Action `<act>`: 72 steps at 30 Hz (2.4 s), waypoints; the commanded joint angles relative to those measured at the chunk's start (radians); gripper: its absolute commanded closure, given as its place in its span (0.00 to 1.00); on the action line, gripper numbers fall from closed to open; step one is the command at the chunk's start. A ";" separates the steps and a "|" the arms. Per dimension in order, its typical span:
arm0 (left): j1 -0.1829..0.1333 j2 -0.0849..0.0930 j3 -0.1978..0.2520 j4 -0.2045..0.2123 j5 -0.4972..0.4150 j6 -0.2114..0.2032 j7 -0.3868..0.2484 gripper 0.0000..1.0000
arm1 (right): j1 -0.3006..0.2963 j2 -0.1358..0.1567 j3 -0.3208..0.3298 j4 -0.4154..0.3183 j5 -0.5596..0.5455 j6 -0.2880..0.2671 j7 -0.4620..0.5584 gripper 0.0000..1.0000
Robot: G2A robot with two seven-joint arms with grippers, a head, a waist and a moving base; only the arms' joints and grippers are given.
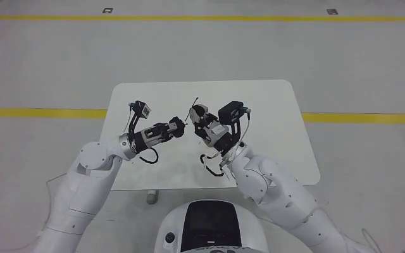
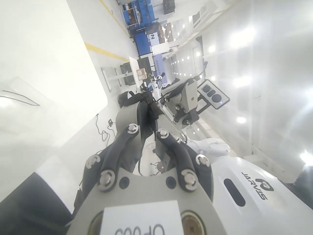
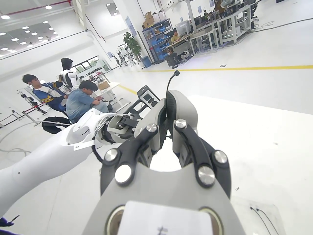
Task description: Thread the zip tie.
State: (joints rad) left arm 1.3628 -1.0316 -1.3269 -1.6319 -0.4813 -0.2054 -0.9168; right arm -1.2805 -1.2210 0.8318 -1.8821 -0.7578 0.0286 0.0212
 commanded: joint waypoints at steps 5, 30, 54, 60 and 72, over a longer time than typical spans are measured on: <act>0.010 0.002 -0.005 -0.009 0.008 0.004 0.031 1.00 | -0.020 0.001 0.028 -0.019 -0.048 -0.011 -0.001 1.00; 0.066 0.009 -0.034 -0.039 -0.021 0.019 0.103 1.00 | -0.040 -0.010 0.031 -0.022 -0.120 0.010 0.003 1.00; 0.083 0.012 -0.042 -0.052 -0.052 0.033 0.103 1.00 | -0.037 -0.028 0.010 0.004 -0.122 -0.020 -0.006 1.00; 0.083 0.012 -0.042 -0.052 -0.052 0.033 0.103 1.00 | -0.034 -0.034 0.006 0.013 -0.115 -0.024 -0.011 1.00; 0.083 0.012 -0.042 -0.052 -0.052 0.033 0.103 1.00 | -0.032 -0.045 0.004 0.022 -0.139 -0.031 -0.020 1.00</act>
State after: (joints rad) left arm 1.4458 -1.0200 -1.3686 -1.6842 -0.5334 -0.1729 -0.8137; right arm -1.3135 -1.2648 0.8370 -1.8620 -0.8964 -0.0028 0.0029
